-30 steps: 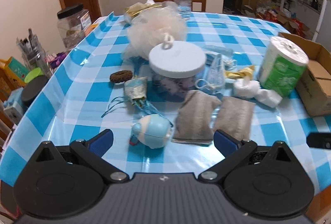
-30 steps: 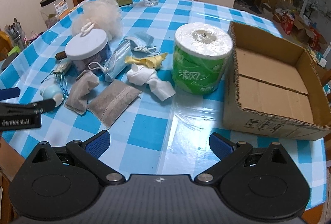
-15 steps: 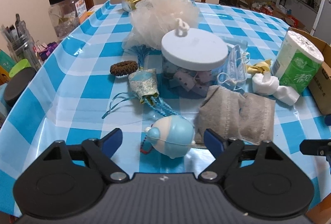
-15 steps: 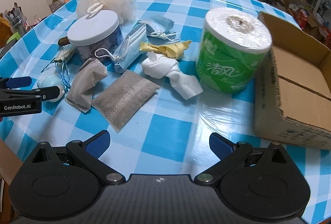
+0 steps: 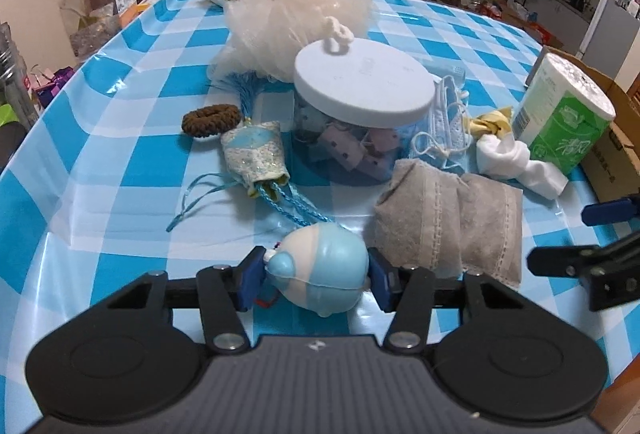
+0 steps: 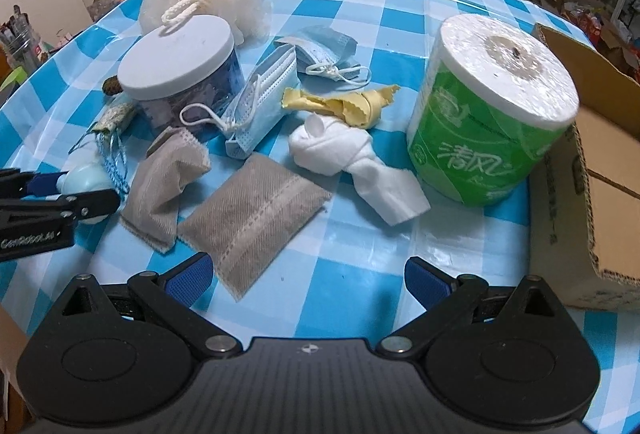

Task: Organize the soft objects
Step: 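Grasp the blue-white ball toy with the left tool while the right tool grasps the grey sachet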

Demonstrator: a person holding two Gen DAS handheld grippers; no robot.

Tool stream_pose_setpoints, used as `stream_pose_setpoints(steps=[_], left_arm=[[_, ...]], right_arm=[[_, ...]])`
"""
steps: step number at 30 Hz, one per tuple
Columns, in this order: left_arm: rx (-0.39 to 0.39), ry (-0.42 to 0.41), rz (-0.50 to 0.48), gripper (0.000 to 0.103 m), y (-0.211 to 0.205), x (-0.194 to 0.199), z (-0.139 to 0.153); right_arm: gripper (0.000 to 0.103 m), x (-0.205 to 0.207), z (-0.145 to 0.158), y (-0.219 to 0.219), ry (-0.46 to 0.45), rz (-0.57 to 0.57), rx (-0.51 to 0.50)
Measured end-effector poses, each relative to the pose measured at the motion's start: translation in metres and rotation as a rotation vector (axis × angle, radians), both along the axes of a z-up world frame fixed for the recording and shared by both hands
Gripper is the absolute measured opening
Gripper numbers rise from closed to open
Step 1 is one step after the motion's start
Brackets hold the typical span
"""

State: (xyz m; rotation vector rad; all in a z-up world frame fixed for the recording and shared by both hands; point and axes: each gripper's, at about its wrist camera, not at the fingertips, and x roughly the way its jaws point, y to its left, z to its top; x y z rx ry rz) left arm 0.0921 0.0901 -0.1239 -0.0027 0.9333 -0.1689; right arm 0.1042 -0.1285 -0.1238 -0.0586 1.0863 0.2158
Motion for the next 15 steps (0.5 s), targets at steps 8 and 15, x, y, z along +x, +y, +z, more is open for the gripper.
stream_pose_setpoints(steps=[8, 15], left_arm=[[-0.006, 0.013, 0.033, 0.052, 0.010, -0.007, 0.004], [-0.007, 0.015, 0.037, 0.052, 0.012, -0.009, 0.005]], right_arm=[[0.103, 0.022, -0.010, 0.022, -0.021, -0.012, -0.009], [0.103, 0.035, -0.019, 0.040, -0.049, -0.045, -0.025]])
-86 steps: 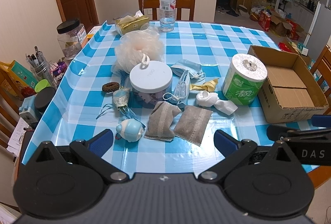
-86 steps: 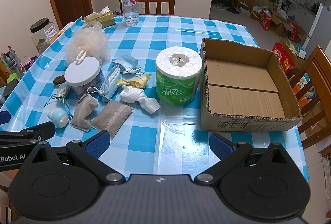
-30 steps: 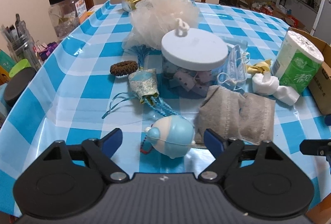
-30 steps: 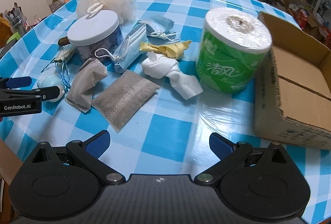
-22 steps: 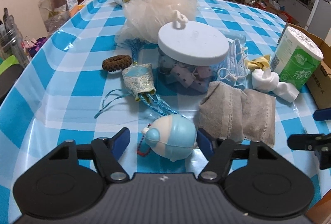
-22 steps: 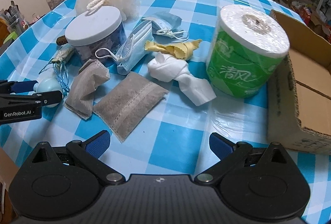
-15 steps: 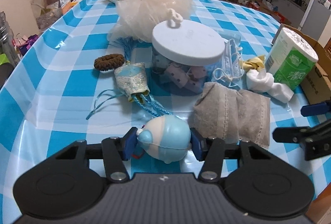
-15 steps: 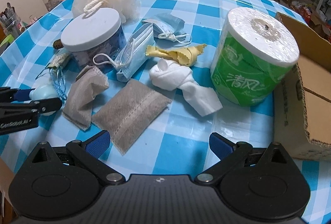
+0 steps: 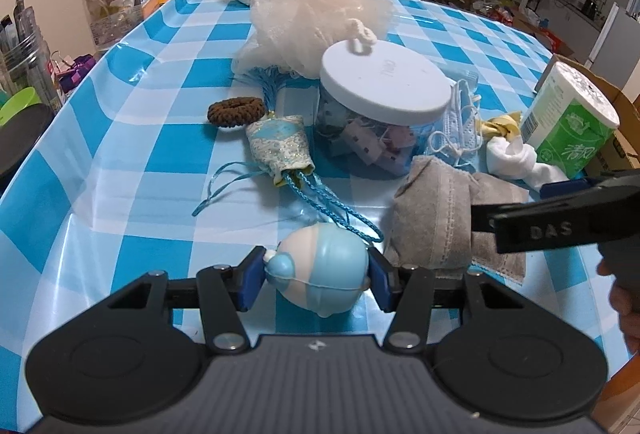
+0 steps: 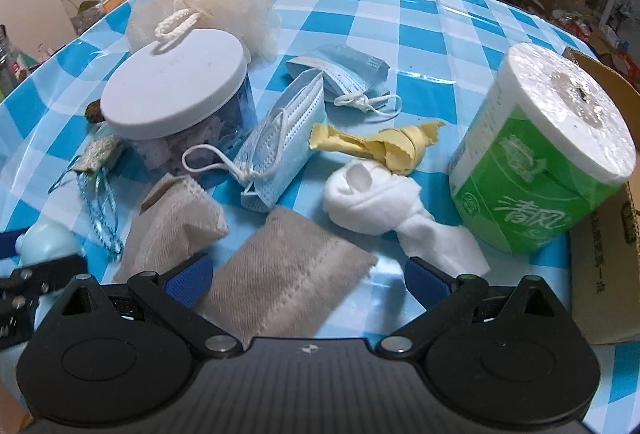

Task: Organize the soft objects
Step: 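Grasp the blue-white ball toy with the left tool while the right tool grasps the grey sachet, then carry both into the cardboard box, open right tool then left tool to release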

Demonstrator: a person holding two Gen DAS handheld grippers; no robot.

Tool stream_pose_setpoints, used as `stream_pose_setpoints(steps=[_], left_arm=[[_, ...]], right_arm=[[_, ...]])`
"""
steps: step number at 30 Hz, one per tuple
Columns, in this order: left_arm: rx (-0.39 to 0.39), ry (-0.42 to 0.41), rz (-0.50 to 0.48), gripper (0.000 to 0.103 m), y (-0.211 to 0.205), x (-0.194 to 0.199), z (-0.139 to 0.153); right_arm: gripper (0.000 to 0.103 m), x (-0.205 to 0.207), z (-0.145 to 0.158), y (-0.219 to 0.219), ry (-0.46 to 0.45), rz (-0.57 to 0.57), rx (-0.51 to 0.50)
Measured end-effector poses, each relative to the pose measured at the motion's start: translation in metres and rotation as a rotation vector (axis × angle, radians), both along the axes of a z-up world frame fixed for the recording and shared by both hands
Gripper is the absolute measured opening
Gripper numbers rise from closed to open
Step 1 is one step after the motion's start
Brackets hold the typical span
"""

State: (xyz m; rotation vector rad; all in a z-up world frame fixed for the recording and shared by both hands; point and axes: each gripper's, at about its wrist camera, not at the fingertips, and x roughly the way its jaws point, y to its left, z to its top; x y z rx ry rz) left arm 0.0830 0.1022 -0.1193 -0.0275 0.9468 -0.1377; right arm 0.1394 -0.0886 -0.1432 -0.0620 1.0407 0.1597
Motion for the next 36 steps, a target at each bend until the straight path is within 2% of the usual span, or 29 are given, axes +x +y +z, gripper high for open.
stream_pose_setpoints(steps=[6, 11, 17, 21, 24, 26, 28, 36], left_arm=[[0.001, 0.005, -0.008, 0.052, -0.001, -0.001, -0.001], [0.006, 0.009, -0.018, 0.053, -0.001, 0.000, -0.002], [0.007, 0.011, -0.020, 0.053, 0.000, 0.003, -0.004], [0.007, 0.009, -0.032, 0.053, -0.001, 0.004, -0.004], [-0.003, 0.013, -0.035, 0.053, 0.001, 0.005, -0.004], [-0.007, 0.016, -0.040, 0.053, 0.002, 0.005, -0.004], [-0.005, 0.017, -0.048, 0.052, 0.002, 0.005, -0.003], [0.005, 0.025, -0.096, 0.051, 0.001, 0.006, 0.004]], right_arm=[[0.103, -0.003, -0.006, -0.001, 0.013, -0.008, -0.042], [0.103, -0.012, -0.007, -0.016, 0.025, -0.025, -0.022], [0.102, -0.013, -0.007, -0.005, 0.001, 0.005, -0.032], [0.094, -0.011, -0.006, 0.003, -0.008, 0.031, -0.040], [0.081, -0.011, -0.002, 0.007, -0.009, 0.046, -0.042], [0.069, -0.012, 0.001, 0.008, -0.005, 0.054, -0.049], [0.063, -0.012, 0.004, 0.009, -0.002, 0.057, -0.054], [0.047, -0.014, 0.010, 0.008, 0.001, 0.088, -0.067]])
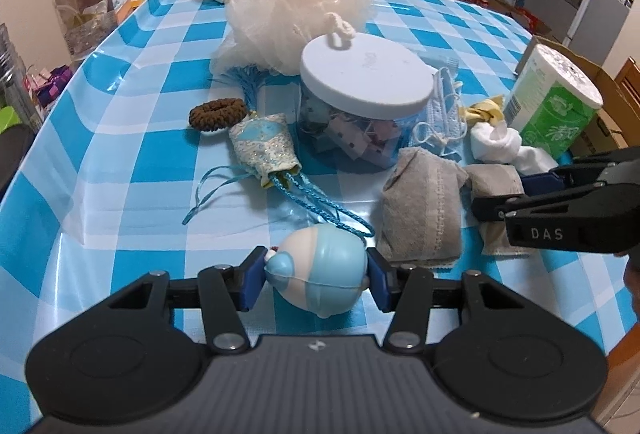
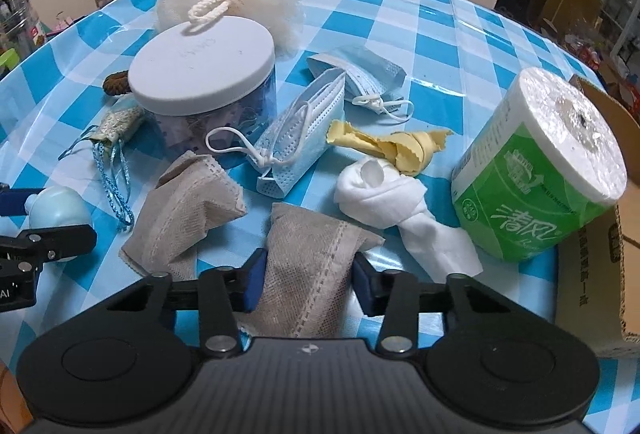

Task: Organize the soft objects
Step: 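Carry both into the cardboard box, open right tool then left tool to release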

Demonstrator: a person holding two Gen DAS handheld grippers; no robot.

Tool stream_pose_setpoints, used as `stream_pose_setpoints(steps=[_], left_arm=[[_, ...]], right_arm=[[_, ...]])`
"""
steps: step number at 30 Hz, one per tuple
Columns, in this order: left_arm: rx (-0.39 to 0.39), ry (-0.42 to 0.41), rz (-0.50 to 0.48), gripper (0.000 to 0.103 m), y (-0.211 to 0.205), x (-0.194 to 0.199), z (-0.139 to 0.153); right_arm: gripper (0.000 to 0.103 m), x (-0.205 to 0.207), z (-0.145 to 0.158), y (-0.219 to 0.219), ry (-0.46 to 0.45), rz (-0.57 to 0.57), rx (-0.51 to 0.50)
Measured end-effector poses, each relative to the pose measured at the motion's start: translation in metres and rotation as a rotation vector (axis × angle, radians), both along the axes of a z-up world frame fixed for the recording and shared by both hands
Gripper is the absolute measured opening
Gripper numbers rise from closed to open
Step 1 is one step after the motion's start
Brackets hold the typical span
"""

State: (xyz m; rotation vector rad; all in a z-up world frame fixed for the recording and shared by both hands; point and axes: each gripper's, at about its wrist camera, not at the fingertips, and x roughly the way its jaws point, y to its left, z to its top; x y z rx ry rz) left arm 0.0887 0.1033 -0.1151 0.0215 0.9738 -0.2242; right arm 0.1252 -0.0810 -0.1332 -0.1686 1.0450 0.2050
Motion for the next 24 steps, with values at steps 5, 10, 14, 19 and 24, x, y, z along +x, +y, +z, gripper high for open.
stream_pose_setpoints(steps=[5, 10, 14, 19, 24], left_arm=[[0.001, -0.005, -0.029, 0.050, -0.005, -0.003, 0.014], [0.011, -0.007, -0.047, 0.050, -0.013, -0.004, 0.028], [0.035, -0.013, -0.055, 0.050, -0.024, -0.008, 0.042], [0.040, -0.012, -0.080, 0.050, -0.042, -0.013, 0.060], [0.035, -0.017, -0.126, 0.050, -0.067, -0.015, 0.077]], right_arm=[[0.041, -0.003, 0.009, -0.006, 0.010, 0.017, 0.012], [0.040, -0.009, 0.023, -0.019, 0.005, 0.045, 0.039], [0.040, -0.012, 0.035, -0.032, 0.002, 0.083, 0.059], [0.040, -0.019, 0.055, -0.054, -0.006, 0.120, 0.071], [0.040, -0.027, 0.085, -0.093, -0.036, 0.114, 0.083]])
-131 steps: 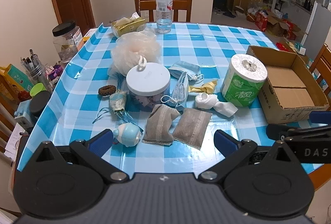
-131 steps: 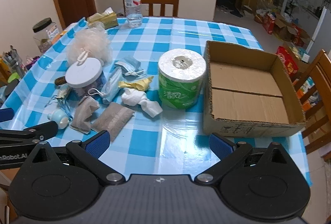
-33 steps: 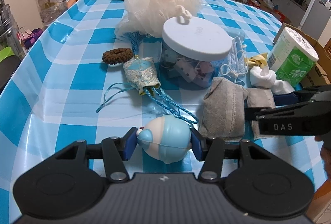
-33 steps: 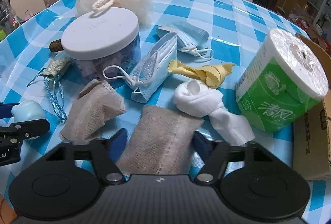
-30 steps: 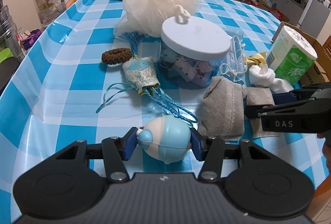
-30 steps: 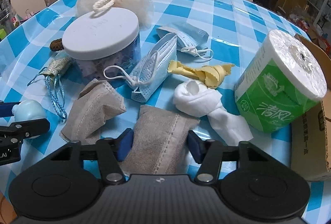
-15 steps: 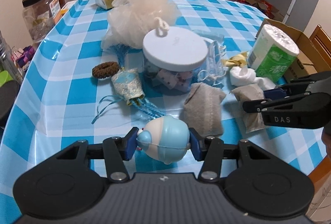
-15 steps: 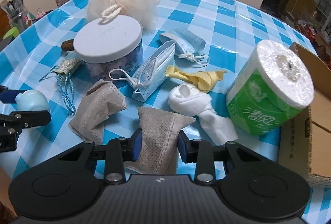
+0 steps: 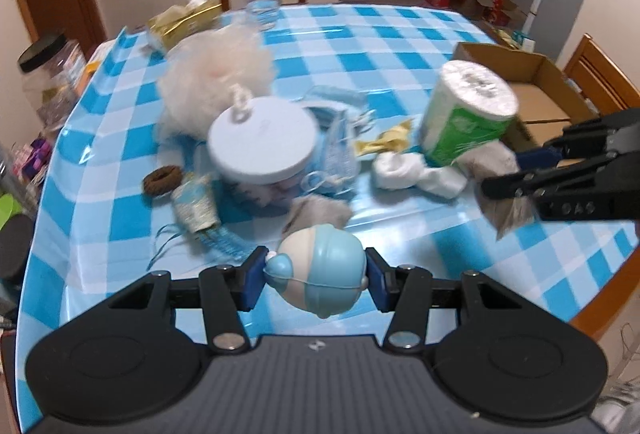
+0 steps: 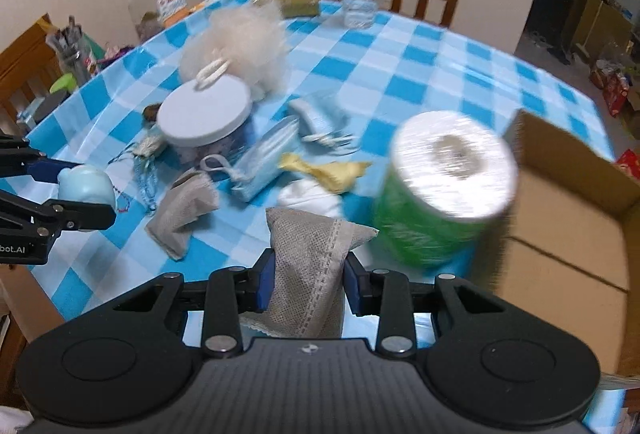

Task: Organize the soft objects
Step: 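Carry both into the cardboard box, open right tool then left tool to release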

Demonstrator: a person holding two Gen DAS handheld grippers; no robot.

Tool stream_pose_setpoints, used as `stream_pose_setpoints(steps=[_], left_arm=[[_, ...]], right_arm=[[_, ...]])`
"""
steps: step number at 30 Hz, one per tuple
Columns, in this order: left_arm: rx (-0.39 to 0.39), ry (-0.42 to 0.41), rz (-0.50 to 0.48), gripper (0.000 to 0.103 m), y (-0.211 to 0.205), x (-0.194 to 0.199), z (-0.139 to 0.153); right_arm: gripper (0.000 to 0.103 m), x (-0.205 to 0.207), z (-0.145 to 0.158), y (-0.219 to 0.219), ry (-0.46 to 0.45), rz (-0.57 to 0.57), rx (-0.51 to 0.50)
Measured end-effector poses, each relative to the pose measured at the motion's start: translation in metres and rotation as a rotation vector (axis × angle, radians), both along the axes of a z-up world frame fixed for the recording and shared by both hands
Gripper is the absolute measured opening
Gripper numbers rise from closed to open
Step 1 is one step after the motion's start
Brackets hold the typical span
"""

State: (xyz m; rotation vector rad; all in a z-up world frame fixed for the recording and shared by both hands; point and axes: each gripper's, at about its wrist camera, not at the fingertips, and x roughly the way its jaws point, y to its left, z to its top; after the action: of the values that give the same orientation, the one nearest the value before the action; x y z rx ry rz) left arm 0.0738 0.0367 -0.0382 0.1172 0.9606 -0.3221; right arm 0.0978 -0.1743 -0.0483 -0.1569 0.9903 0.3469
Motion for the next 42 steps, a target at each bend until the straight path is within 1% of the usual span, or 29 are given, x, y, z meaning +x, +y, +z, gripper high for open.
stream_pose_setpoints(steps=[4, 7, 13, 14, 15, 16, 17, 18, 19, 21, 24, 28, 32, 35, 37, 42], left_arm=[[-0.006, -0.026, -0.034, 0.050, -0.024, -0.001, 0.012], [-0.015, -0.048, -0.051, 0.050, -0.043, 0.000, 0.019], [-0.035, -0.083, -0.067, 0.050, -0.081, 0.004, 0.026], [-0.037, -0.087, -0.067, 0.050, -0.087, 0.004, 0.027], [-0.038, -0.092, -0.067, 0.050, -0.093, 0.005, 0.028], [-0.039, -0.096, -0.068, 0.050, -0.099, 0.005, 0.028], [-0.039, -0.097, -0.068, 0.050, -0.103, 0.006, 0.029], [-0.036, -0.099, -0.067, 0.050, -0.108, 0.007, 0.030], [-0.033, -0.099, -0.066, 0.050, -0.112, 0.008, 0.030], [-0.030, -0.100, -0.068, 0.050, -0.120, 0.010, 0.031], [-0.027, -0.099, -0.078, 0.050, -0.134, 0.015, 0.034], [-0.032, -0.104, -0.109, 0.050, -0.156, 0.026, 0.039], [-0.044, -0.097, -0.155, 0.050, -0.187, 0.042, 0.042], [-0.049, -0.106, -0.198, 0.050, -0.213, 0.057, 0.042], [-0.069, -0.100, -0.229, 0.050, -0.233, 0.068, 0.041], [-0.075, -0.099, -0.273, 0.051, -0.276, 0.093, 0.033]], right_arm=[[0.040, -0.003, 0.021, -0.043, -0.029, -0.056, 0.000], [0.040, -0.003, 0.033, -0.073, -0.065, -0.095, -0.025], [0.040, 0.009, 0.041, -0.118, -0.117, -0.136, -0.068], [0.043, 0.011, 0.040, -0.124, -0.120, -0.137, -0.068], [0.047, 0.014, 0.039, -0.129, -0.124, -0.138, -0.063], [0.067, 0.014, 0.038, -0.133, -0.127, -0.137, -0.053], [0.089, 0.015, 0.037, -0.138, -0.130, -0.137, -0.036], [0.096, 0.015, 0.036, -0.141, -0.136, -0.139, -0.014], [0.101, 0.014, 0.035, -0.145, -0.144, -0.141, 0.014], [0.101, 0.014, 0.032, -0.152, -0.128, -0.138, 0.052], [0.103, 0.011, 0.025, -0.158, -0.107, -0.141, 0.042], [0.103, 0.002, 0.018, -0.167, -0.086, -0.144, 0.065], [0.103, -0.010, 0.013, -0.175, -0.096, -0.159, 0.053], [0.103, -0.019, 0.008, -0.182, -0.117, -0.163, 0.020], [0.103, -0.025, 0.005, -0.187, -0.120, -0.173, 0.008], [0.103, -0.031, 0.001, -0.201, -0.112, -0.202, 0.023]])
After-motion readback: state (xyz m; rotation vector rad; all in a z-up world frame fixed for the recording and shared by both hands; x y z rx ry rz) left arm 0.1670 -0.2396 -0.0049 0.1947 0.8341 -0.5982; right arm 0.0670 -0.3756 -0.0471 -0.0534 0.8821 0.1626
